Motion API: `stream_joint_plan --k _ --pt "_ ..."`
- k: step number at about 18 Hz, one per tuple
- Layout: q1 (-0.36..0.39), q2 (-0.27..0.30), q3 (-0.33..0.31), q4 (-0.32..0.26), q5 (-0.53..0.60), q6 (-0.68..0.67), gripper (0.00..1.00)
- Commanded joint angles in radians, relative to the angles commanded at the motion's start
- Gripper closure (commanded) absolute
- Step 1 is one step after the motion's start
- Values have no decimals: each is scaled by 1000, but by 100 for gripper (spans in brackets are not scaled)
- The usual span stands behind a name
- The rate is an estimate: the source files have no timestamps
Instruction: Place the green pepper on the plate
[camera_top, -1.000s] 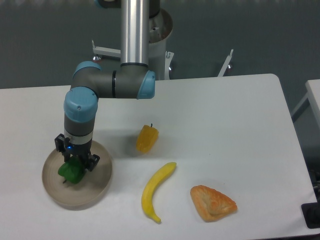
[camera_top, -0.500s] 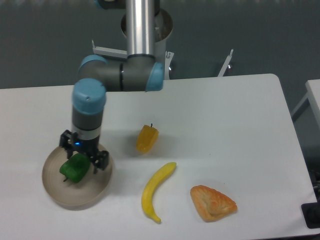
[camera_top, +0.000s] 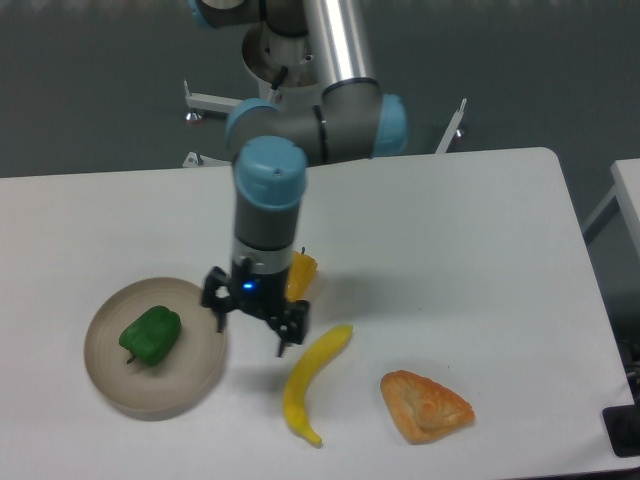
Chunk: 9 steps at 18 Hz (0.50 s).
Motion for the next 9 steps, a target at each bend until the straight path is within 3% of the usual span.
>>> stream_joint_plan --k 6,9 --pt "58 -31 58 -8 78 193 0" --pt "77 -55 89 -8 80 217 0"
